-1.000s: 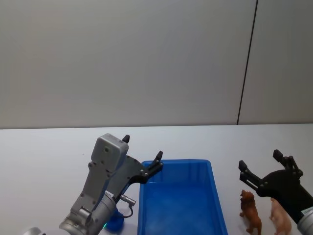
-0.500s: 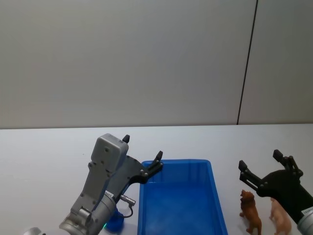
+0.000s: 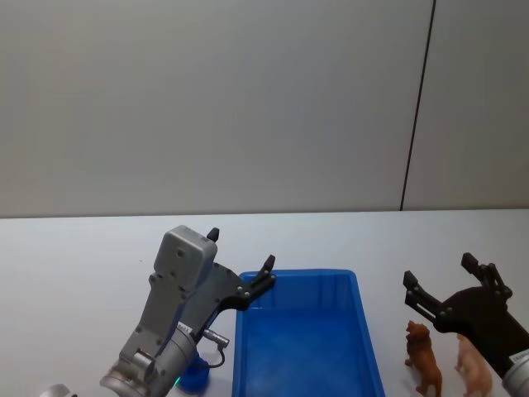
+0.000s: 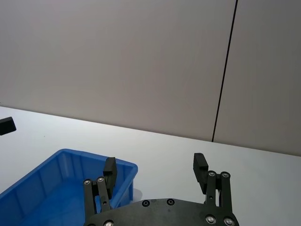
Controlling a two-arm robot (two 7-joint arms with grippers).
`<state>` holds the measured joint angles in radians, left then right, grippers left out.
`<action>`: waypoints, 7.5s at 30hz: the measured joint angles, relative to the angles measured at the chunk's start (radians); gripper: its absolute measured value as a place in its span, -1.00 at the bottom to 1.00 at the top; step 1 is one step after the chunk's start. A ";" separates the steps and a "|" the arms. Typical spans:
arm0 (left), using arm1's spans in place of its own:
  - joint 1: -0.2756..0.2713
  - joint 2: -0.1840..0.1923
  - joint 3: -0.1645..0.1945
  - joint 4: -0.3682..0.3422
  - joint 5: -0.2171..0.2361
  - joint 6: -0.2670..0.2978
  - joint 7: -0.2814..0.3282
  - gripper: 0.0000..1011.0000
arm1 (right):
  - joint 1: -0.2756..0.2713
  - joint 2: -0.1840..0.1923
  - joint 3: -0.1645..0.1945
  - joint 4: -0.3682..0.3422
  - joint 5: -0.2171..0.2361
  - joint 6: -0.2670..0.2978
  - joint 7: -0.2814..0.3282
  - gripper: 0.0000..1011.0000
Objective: Pick up the two dolls from the table and place them into the box.
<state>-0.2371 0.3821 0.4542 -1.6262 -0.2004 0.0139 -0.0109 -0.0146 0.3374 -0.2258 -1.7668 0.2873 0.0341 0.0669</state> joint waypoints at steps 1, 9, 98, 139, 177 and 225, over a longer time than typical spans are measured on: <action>0.000 0.000 0.000 0.000 0.000 0.000 0.000 0.98 | 0.000 0.000 0.000 0.000 0.000 0.000 0.000 0.98; 0.000 0.000 0.000 0.000 0.000 0.000 0.000 0.98 | -0.005 0.006 0.009 0.000 0.001 0.010 -0.016 0.98; 0.000 0.000 0.000 0.000 0.000 0.000 0.000 0.98 | -0.051 -0.050 0.021 0.123 -0.091 0.177 -0.142 -0.25; 0.000 0.000 0.000 0.000 0.000 0.000 0.000 0.98 | 0.085 -0.146 -0.048 0.116 -0.100 0.044 0.253 -0.22; 0.000 0.000 0.000 0.000 0.000 0.000 0.000 0.98 | 0.099 -0.169 -0.078 0.130 -0.167 0.129 0.160 0.98; 0.000 0.000 0.000 0.000 0.000 0.000 0.000 0.98 | -0.004 -0.101 -0.021 0.161 -0.146 0.235 -0.010 0.64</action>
<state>-0.2371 0.3821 0.4542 -1.6262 -0.2004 0.0139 -0.0109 -0.0183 0.2368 -0.2464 -1.6055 0.1409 0.2688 0.0570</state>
